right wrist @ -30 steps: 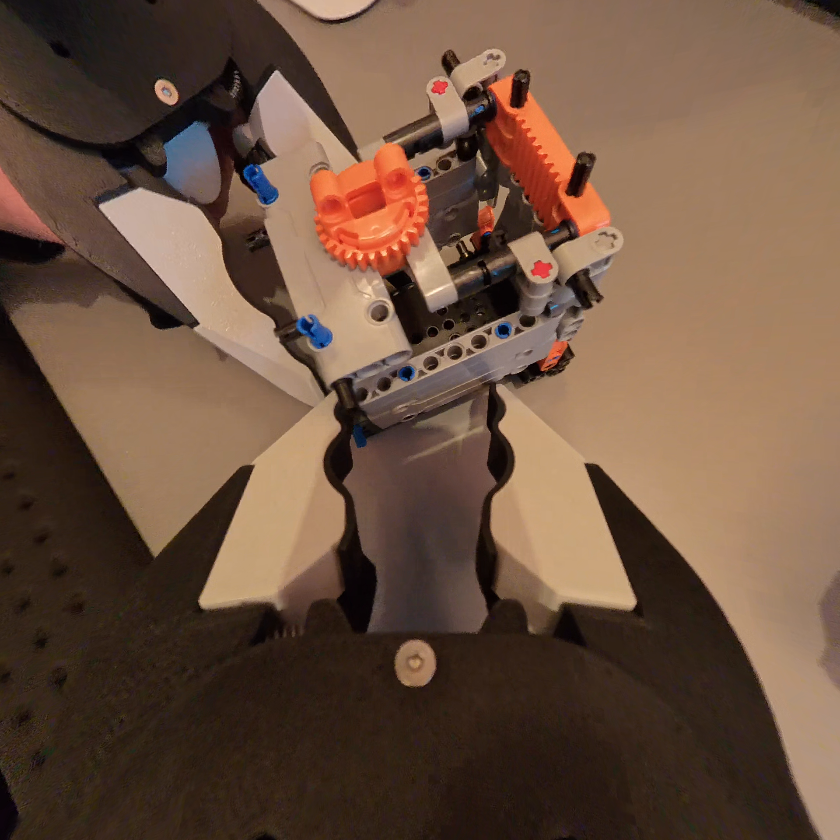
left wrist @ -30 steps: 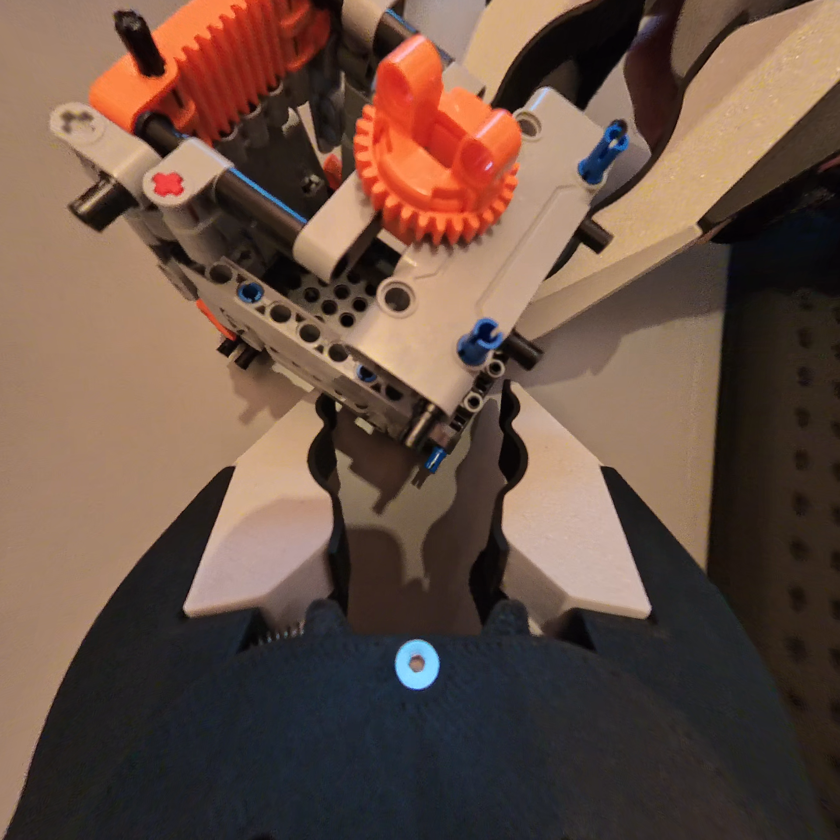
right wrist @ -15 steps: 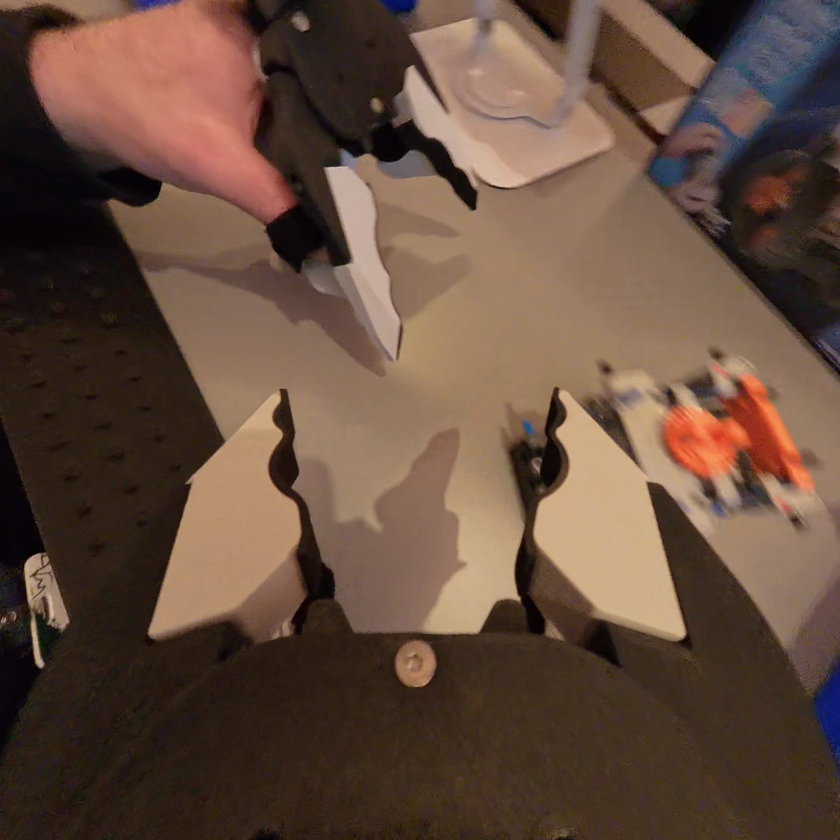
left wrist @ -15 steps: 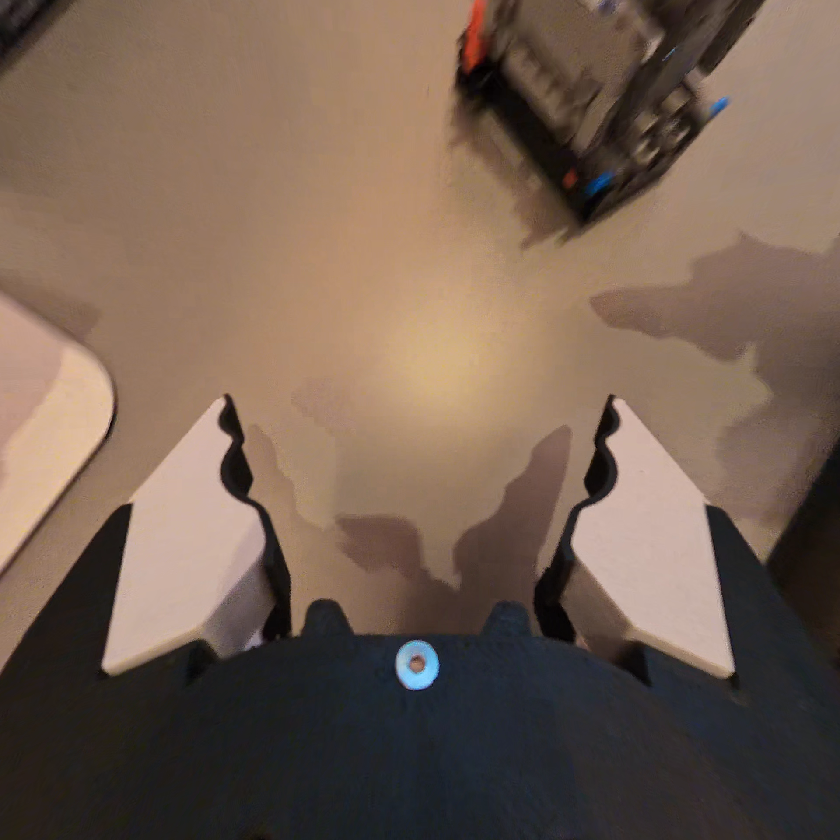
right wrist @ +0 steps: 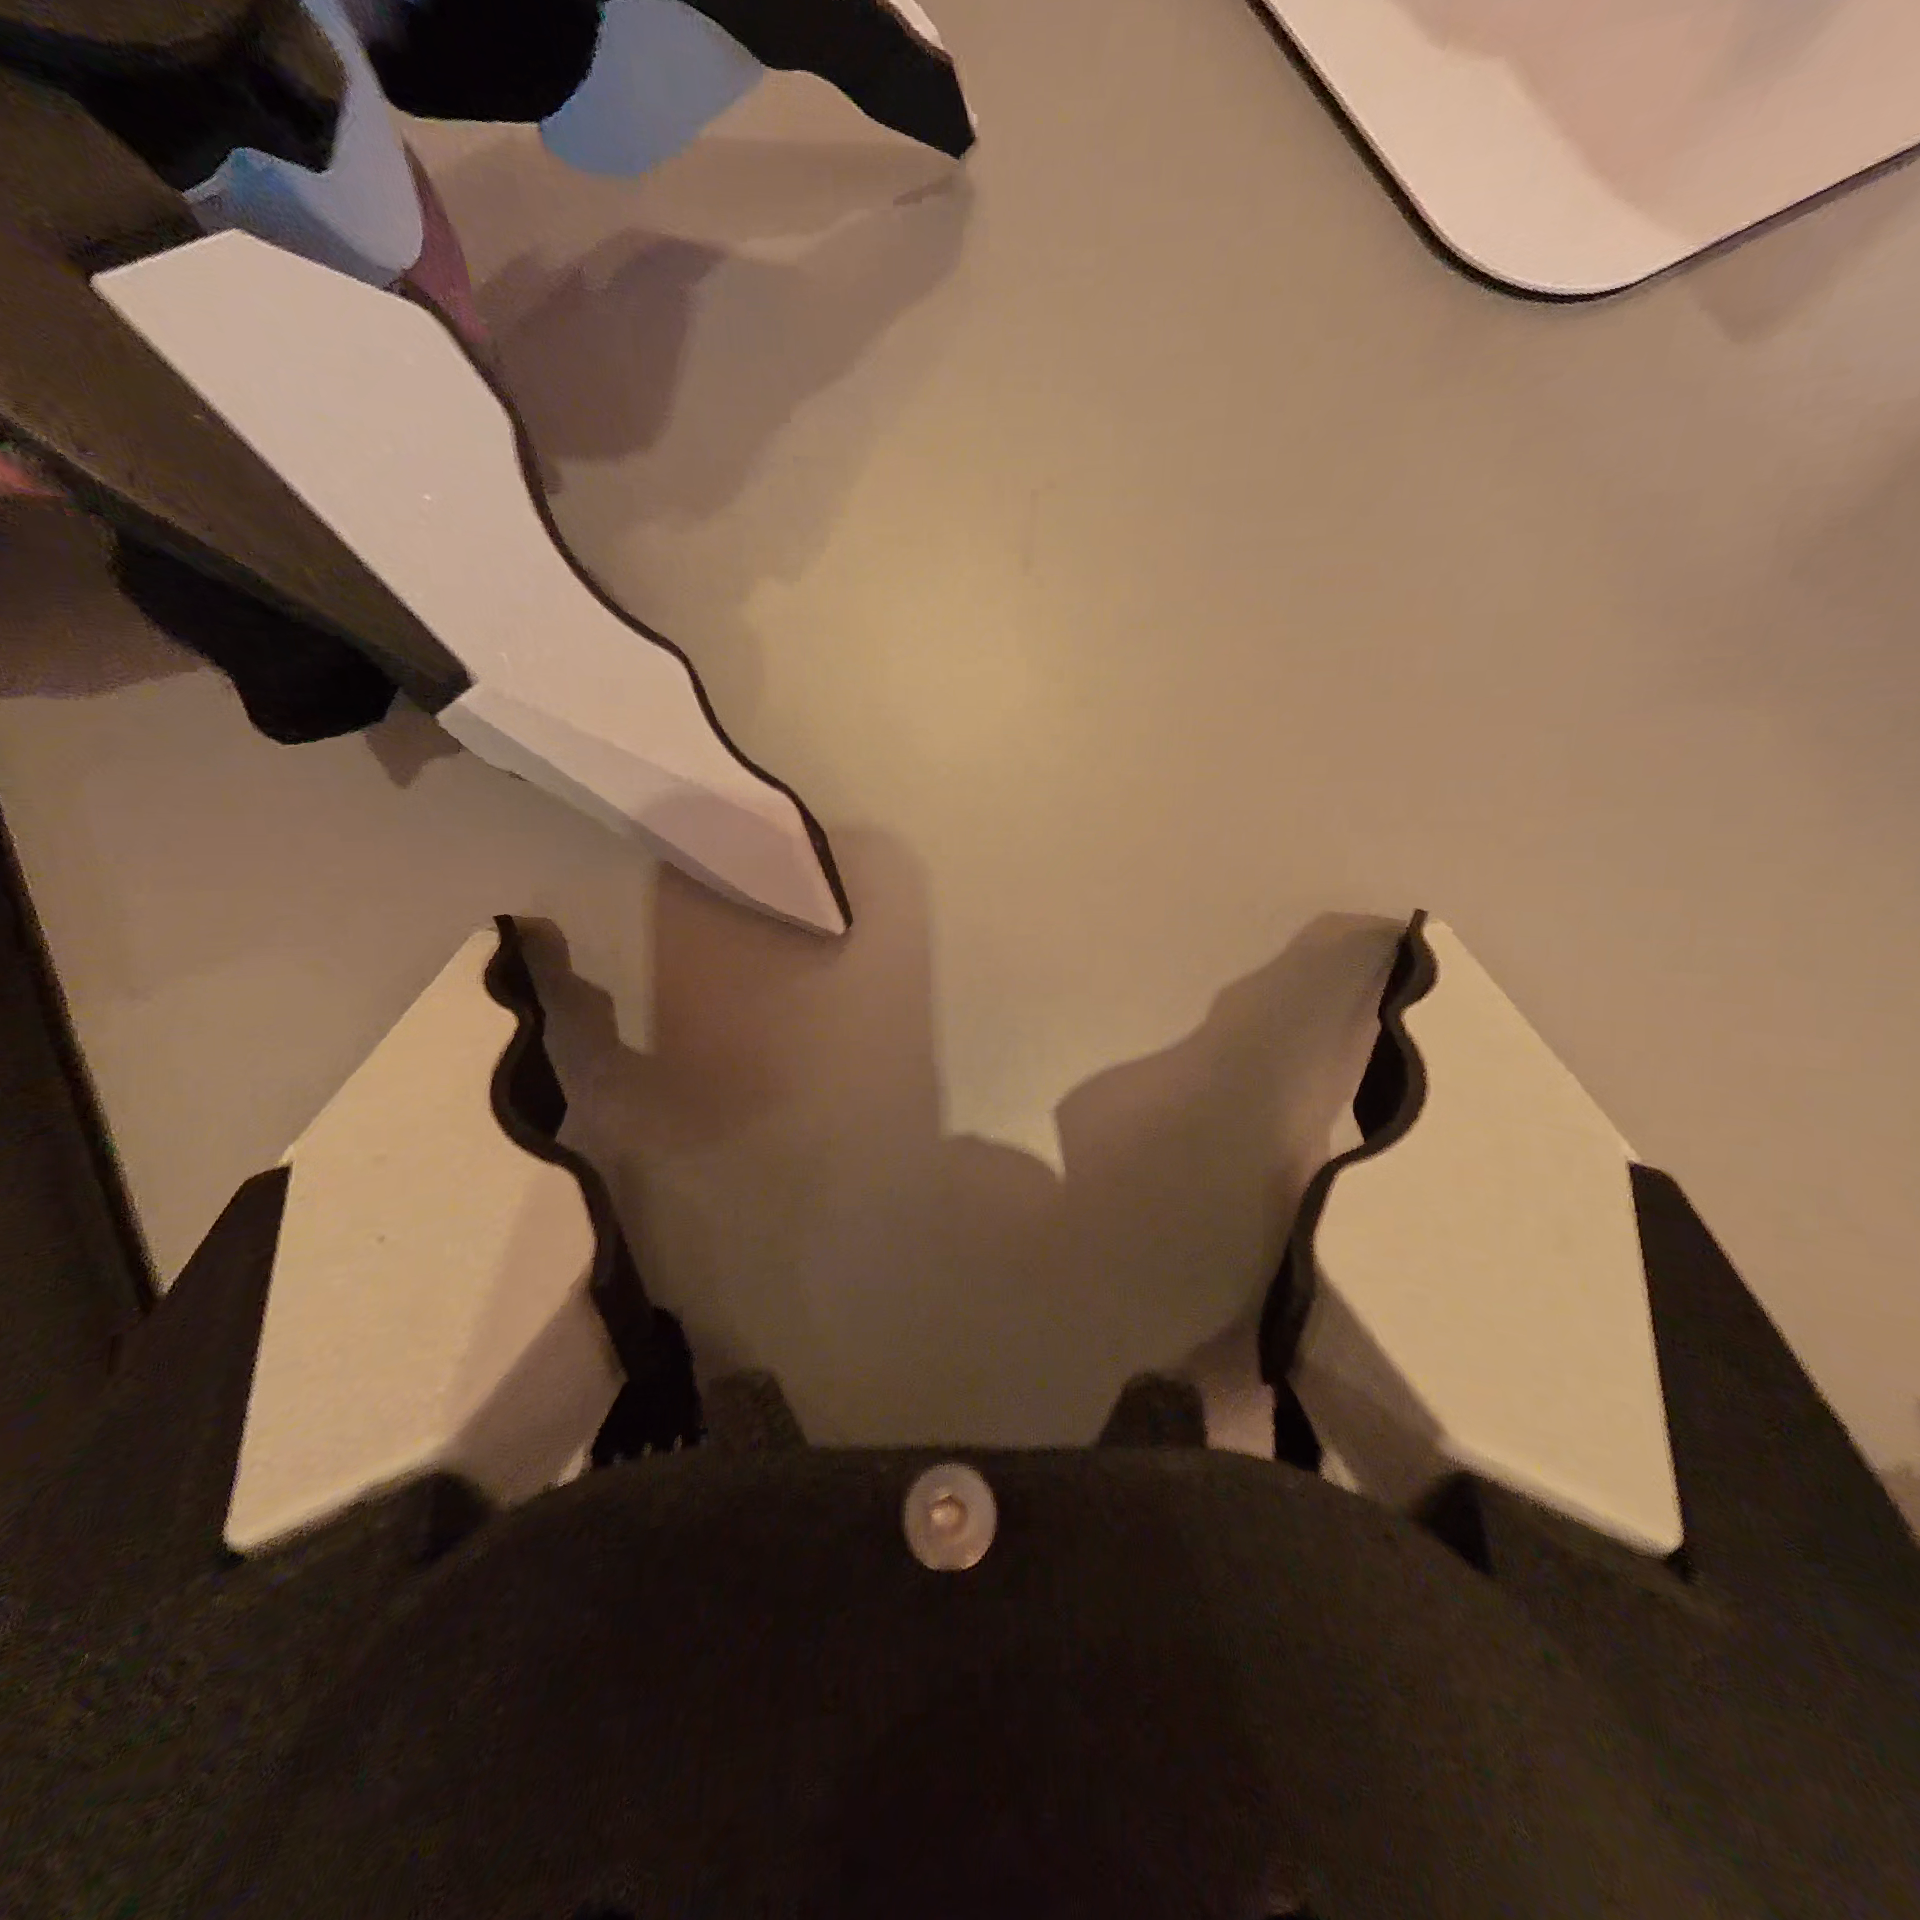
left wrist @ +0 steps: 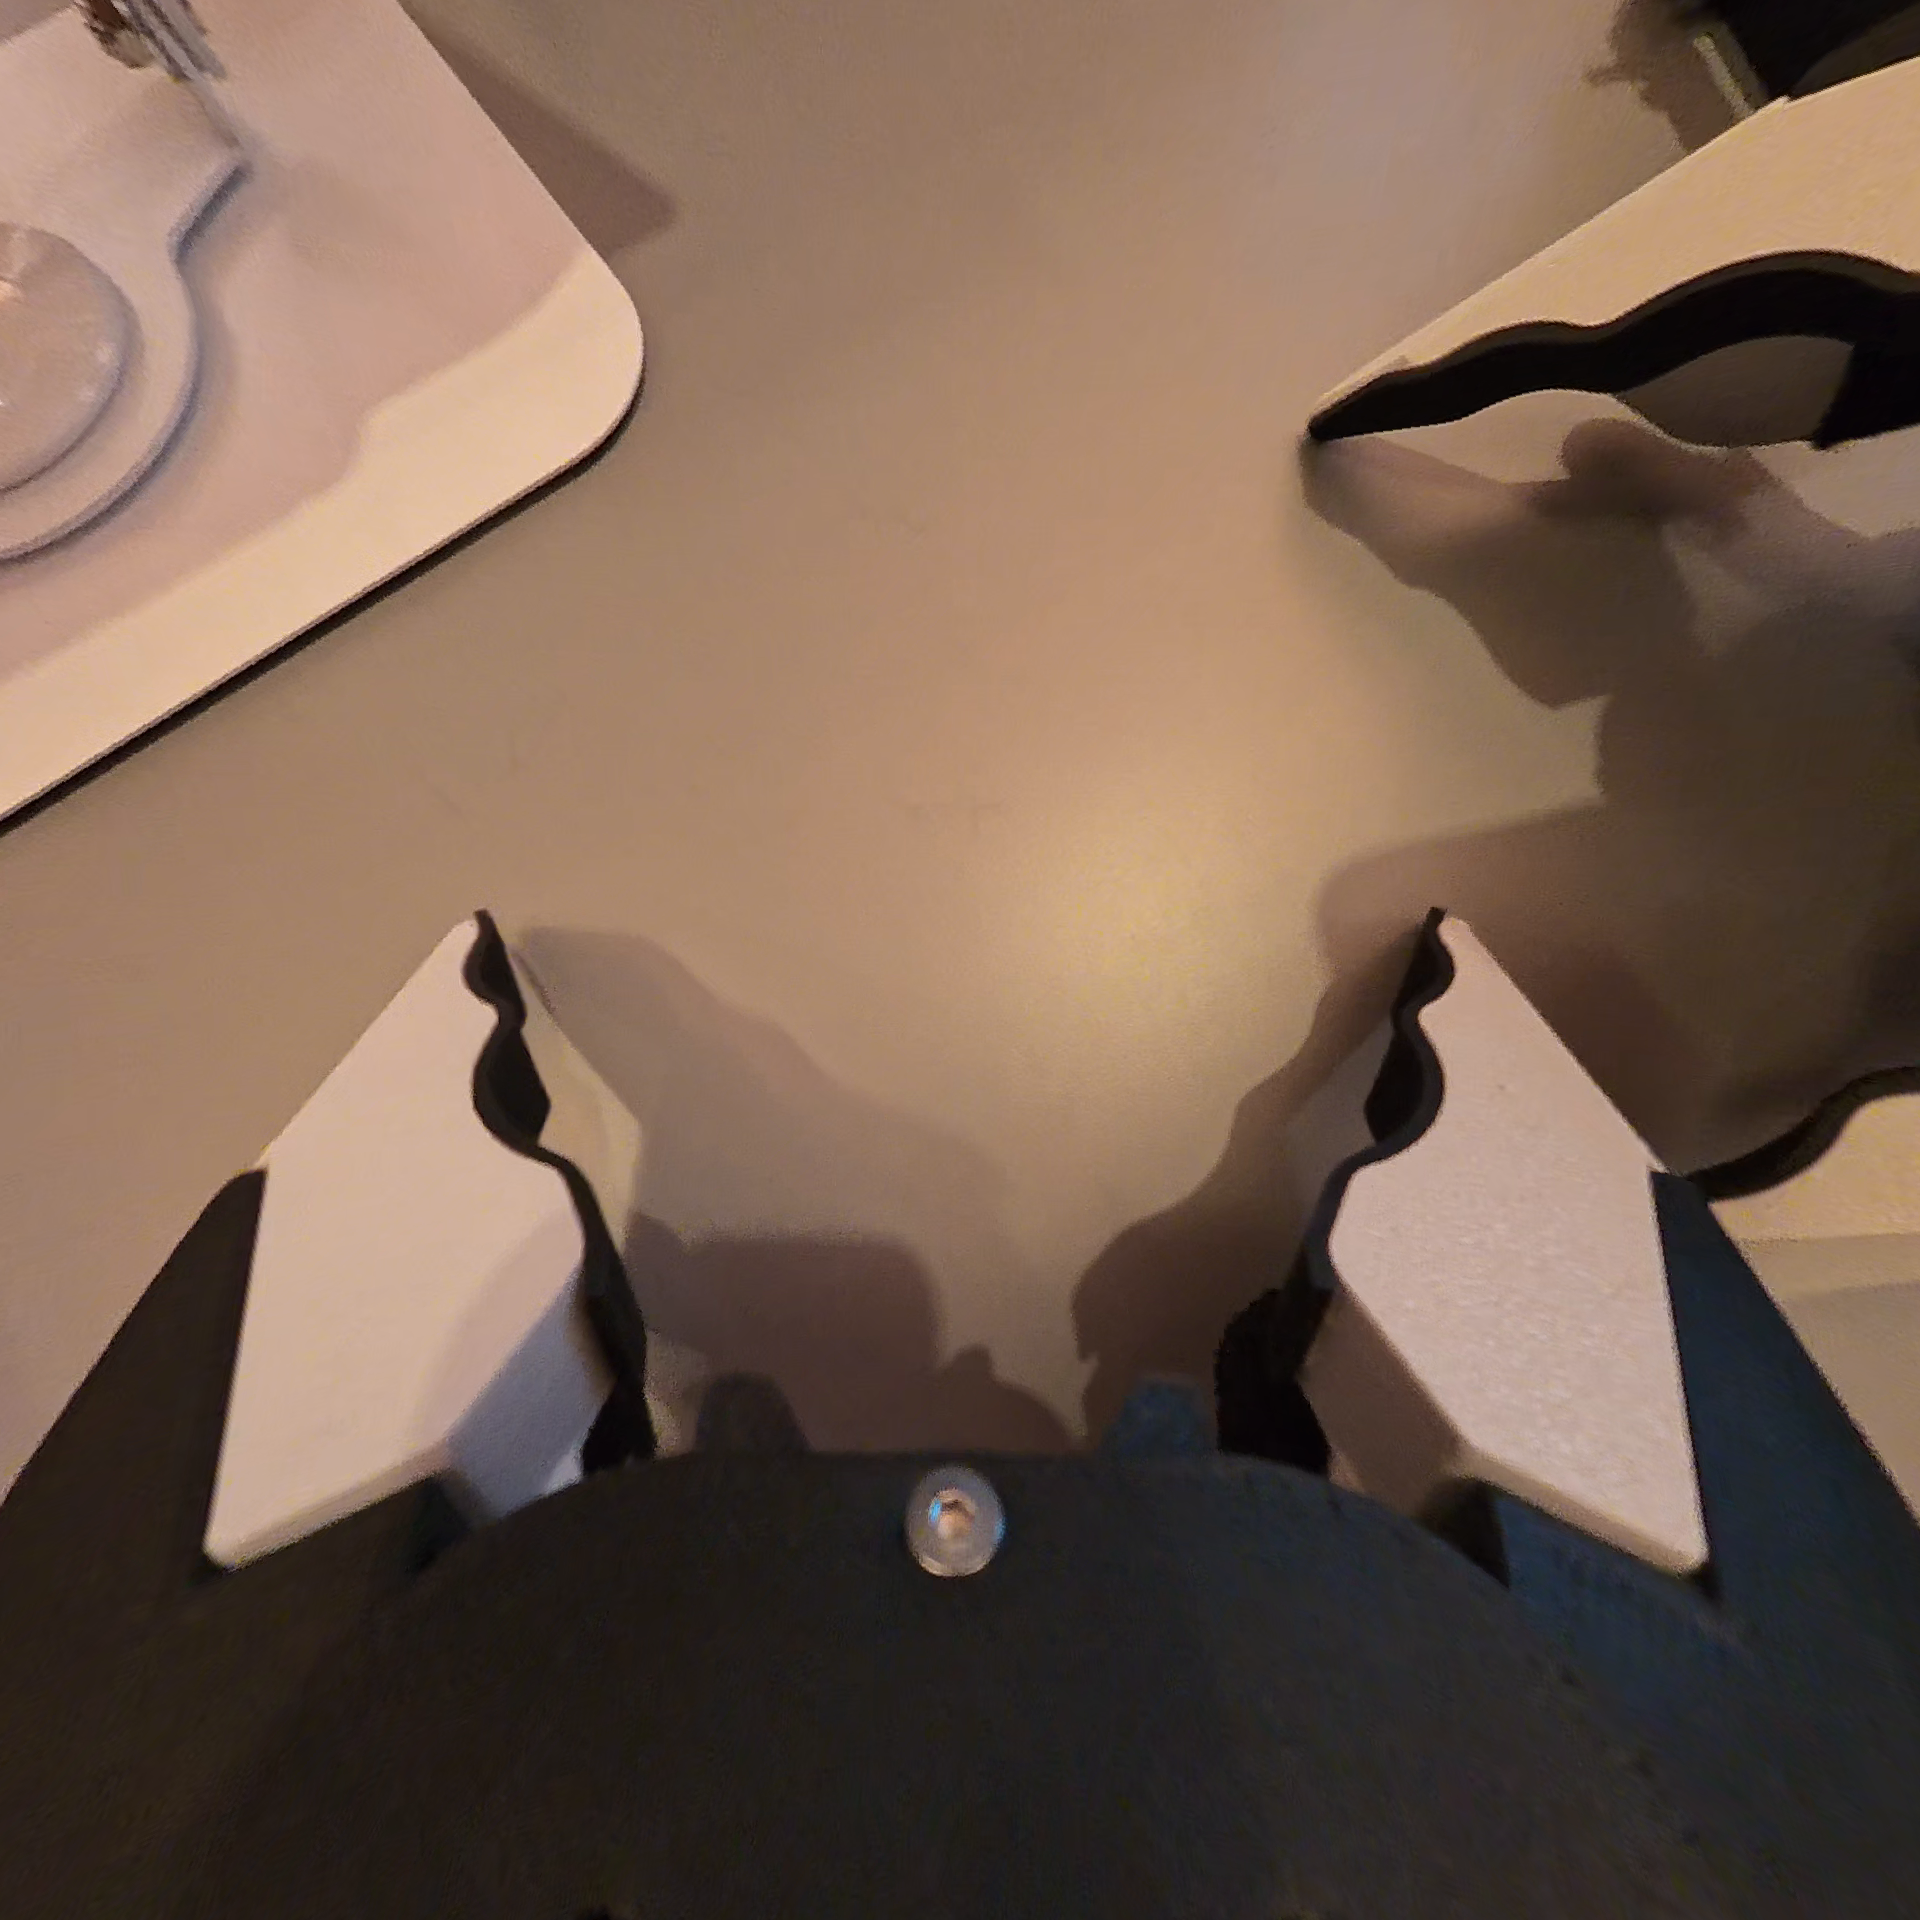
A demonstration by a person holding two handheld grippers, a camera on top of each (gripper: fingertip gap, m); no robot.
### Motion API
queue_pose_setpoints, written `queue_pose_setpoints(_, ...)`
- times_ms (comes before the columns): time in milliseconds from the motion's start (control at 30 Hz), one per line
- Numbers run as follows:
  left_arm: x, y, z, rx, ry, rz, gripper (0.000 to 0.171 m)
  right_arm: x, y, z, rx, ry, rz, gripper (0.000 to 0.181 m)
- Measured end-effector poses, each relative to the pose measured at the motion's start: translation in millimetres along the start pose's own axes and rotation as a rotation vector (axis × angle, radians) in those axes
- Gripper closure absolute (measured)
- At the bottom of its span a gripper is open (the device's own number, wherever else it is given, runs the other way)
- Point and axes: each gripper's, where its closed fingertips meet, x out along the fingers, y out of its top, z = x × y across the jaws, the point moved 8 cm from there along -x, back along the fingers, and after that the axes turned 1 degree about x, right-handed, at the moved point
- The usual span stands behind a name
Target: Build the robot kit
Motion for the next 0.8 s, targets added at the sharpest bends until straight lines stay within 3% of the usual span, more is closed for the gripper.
queue_pose_setpoints(133,-7.5,-4.5,2.1,-0.017,0.041,0.025,0.026,-2.1,0.0,0.0,0.033,-0.032,0.016,0.039)
queue_pose_setpoints(233,-6.9,-6.2,0.7,-0.043,0.004,0.006,0.031,-3.2,-1.8,3.3,0.052,-0.047,0.007,0.035)
queue_pose_setpoints(333,-6.6,-6.3,-0.8,-0.046,0.006,0.006,0.030,-4.0,-2.0,4.4,0.056,-0.054,0.007,0.035)
queue_pose_setpoints(500,-7.9,-7.3,-0.7,-0.050,0.012,0.005,0.031,-7.3,-0.6,9.9,0.124,-0.117,0.023,0.060)
queue_pose_setpoints(800,-7.6,-8.5,-4.5,-0.054,0.014,0.008,0.028,-6.9,2.2,13.3,0.122,-0.109,-0.003,0.063)
